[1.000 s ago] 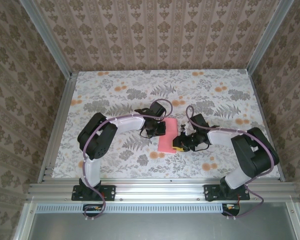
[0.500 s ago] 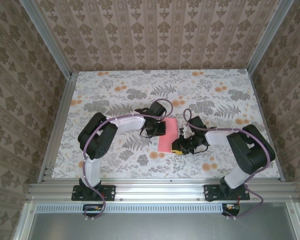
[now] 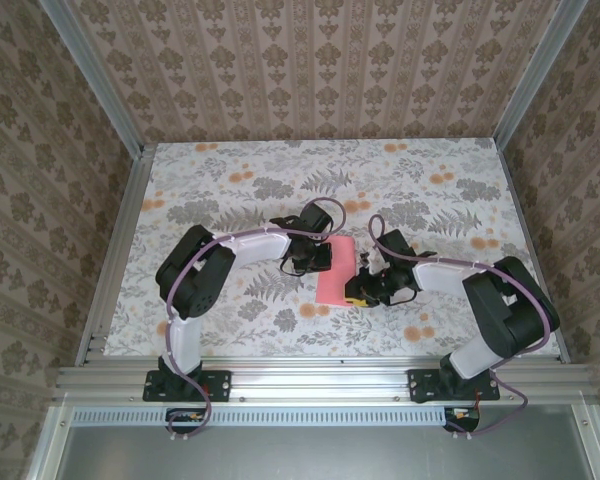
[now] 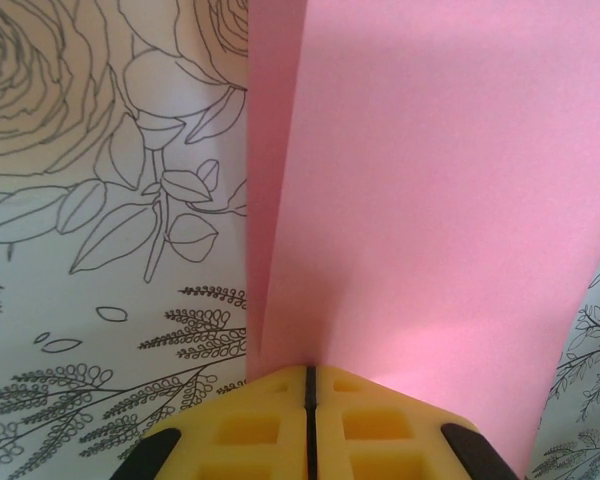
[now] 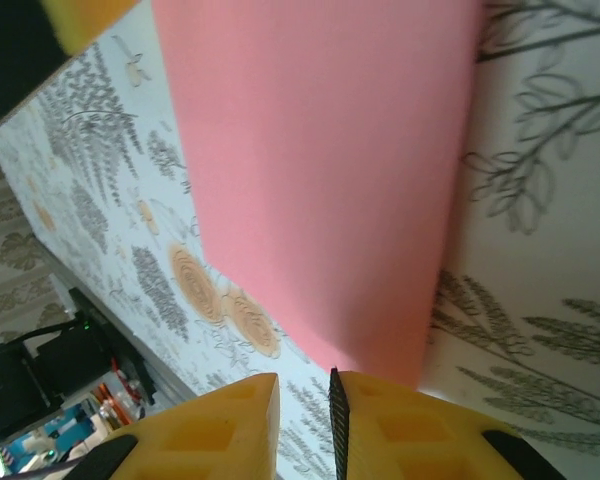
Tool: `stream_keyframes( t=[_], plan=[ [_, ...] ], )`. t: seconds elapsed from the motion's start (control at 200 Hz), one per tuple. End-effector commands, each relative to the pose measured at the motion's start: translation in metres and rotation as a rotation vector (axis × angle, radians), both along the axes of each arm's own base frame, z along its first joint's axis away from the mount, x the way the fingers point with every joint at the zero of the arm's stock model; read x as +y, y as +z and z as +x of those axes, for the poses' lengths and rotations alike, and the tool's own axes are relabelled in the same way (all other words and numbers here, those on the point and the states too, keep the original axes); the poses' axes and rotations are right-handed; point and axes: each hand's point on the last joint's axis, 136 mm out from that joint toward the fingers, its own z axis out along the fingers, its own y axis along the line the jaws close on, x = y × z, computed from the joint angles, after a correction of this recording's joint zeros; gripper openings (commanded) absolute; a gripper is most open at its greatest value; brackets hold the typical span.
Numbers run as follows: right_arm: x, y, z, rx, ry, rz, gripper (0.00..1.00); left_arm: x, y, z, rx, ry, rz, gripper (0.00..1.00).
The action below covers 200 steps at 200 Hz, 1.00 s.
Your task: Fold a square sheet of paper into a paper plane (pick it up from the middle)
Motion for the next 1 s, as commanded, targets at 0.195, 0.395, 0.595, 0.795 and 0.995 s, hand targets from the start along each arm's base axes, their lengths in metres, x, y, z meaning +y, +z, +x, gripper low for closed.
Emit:
stream_keyframes(
  t=[0.195, 0.395, 0.595, 0.795, 0.995],
  plan=[
    [-0.022, -0.024, -0.009, 0.056, 0.014, -0.177, 0.23, 0.016, -0.027, -0.020, 0.069, -0.032, 0.108, 0.09],
    [-0.012, 0.020, 0.020, -0.064, 0.003, -0.132, 0.23, 0.017, -0.028, -0.020, 0.070, -0.034, 0.111, 0.09],
    [-0.006, 0.020, 0.058, -0.094, -0.049, -0.078, 0.23, 0.016, -0.029, -0.020, 0.071, -0.032, 0.110, 0.09],
    [-0.011, -0.013, 0.056, -0.035, -0.053, -0.105, 0.22, 0.017, -0.029, -0.020, 0.069, -0.036, 0.115, 0.09],
    [-0.015, -0.013, 0.055, -0.017, -0.067, -0.092, 0.22, 0.017, -0.031, -0.021, 0.074, -0.034, 0.121, 0.09]
  ],
)
